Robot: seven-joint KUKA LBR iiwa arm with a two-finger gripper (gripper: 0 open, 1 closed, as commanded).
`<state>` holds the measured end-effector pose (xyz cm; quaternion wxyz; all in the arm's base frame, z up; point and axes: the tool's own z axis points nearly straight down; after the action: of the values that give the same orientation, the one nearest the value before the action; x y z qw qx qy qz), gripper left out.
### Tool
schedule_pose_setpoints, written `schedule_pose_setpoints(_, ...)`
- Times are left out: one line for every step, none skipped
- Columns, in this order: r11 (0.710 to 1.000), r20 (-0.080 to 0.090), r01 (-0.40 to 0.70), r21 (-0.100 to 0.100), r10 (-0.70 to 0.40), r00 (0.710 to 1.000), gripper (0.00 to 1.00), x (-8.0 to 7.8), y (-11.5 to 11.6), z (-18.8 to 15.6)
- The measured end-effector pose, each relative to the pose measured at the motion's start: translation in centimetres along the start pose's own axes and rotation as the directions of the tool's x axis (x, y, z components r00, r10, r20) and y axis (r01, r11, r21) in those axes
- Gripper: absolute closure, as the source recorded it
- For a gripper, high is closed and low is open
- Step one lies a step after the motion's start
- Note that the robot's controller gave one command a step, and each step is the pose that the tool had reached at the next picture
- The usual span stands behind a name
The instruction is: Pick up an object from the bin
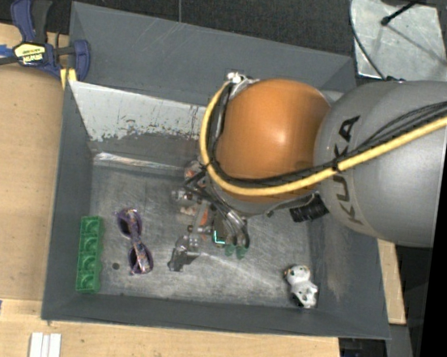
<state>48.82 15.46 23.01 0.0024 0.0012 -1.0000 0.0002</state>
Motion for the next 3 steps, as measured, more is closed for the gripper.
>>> schedule_pose_setpoints(1.0, 0.007, -0.002, -0.001, 0.002, 1.0, 0.0, -0.2, -0.1, -0.3)
schedule_pose_setpoints(0.988, 0.008, 0.154, 0.0, -0.154, 0.988, 0.0, -1.1, -0.2, 0.7)
schedule_pose_setpoints(0.879, 0.009, 0.477, 0.003, -0.477, 0.879, 0.0, -2.0, 3.4, 2.4)
